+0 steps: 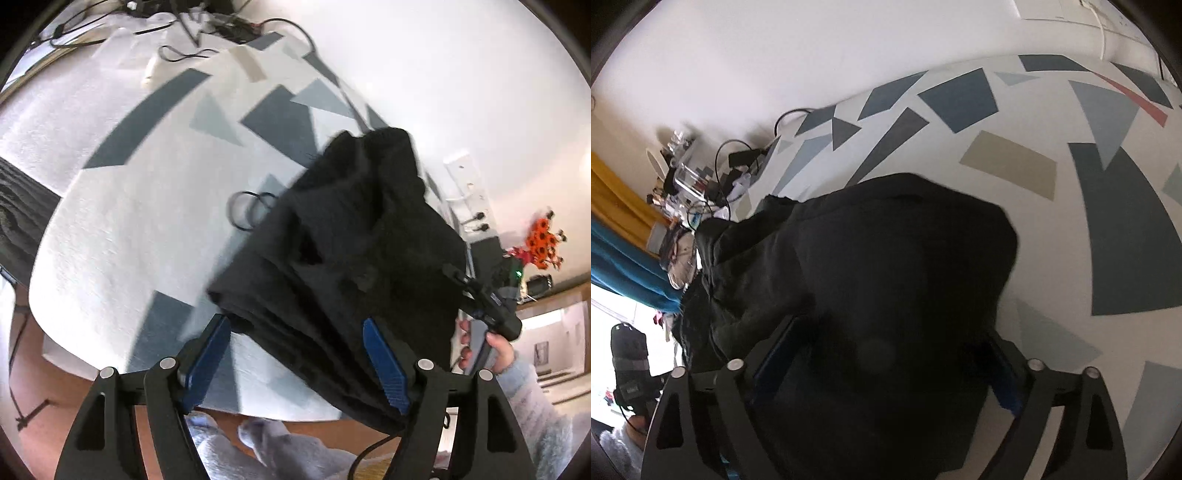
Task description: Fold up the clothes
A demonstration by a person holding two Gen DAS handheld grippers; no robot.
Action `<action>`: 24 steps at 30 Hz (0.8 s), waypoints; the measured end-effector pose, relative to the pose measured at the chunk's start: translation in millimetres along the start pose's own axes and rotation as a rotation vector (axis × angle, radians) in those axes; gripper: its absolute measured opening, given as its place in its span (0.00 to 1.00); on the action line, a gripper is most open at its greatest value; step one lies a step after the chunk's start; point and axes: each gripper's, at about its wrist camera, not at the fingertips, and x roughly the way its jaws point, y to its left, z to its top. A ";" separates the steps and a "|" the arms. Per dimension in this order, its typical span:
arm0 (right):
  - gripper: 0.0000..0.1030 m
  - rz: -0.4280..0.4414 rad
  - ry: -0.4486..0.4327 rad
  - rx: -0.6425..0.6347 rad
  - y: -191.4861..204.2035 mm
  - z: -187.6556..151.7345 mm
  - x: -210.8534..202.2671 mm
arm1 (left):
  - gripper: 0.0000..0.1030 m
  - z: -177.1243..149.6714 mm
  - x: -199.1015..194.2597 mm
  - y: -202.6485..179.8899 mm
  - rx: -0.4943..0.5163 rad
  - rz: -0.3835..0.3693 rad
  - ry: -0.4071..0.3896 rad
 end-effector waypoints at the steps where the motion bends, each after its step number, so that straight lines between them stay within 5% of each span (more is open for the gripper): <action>1: 0.93 -0.003 0.003 -0.007 1.4 0.5 1.4 | 0.72 0.7 1.5 0.3 0.002 0.006 -0.004; 9: 0.94 0.011 0.007 0.008 -1.4 -0.1 1.8 | 0.73 18.6 21.7 2.8 0.035 -0.056 -0.024; 18: 0.95 -0.043 0.018 -0.025 8.9 0.5 -5.4 | 0.72 17.8 18.8 49.7 -0.206 -0.295 -0.089; 24: 0.95 -0.166 -0.013 -0.329 80.9 -15.8 -26.6 | 0.73 31.4 2.3 49.1 -0.135 -0.265 -0.114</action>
